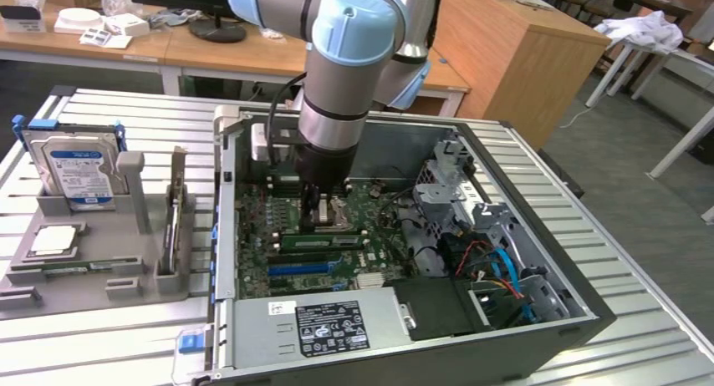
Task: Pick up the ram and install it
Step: 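Press down the ram until it locks into place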
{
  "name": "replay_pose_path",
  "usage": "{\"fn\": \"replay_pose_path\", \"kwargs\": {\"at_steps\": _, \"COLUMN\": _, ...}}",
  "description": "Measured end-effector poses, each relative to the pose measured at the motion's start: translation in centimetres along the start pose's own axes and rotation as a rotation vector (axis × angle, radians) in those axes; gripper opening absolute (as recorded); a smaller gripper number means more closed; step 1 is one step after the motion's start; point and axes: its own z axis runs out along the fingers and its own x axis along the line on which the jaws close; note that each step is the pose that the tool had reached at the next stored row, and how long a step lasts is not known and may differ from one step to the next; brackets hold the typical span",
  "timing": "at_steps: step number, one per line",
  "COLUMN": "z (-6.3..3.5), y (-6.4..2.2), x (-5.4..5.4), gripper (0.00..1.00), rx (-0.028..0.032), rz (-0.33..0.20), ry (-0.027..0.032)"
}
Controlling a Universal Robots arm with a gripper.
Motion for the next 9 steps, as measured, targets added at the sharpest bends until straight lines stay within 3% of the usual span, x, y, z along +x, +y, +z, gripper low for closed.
{"fn": "replay_pose_path", "kwargs": {"at_steps": 9, "z": 0.16, "y": -0.01, "x": 0.00, "gripper": 0.11, "rx": 0.0002, "rz": 0.000, "ry": -0.0004}}
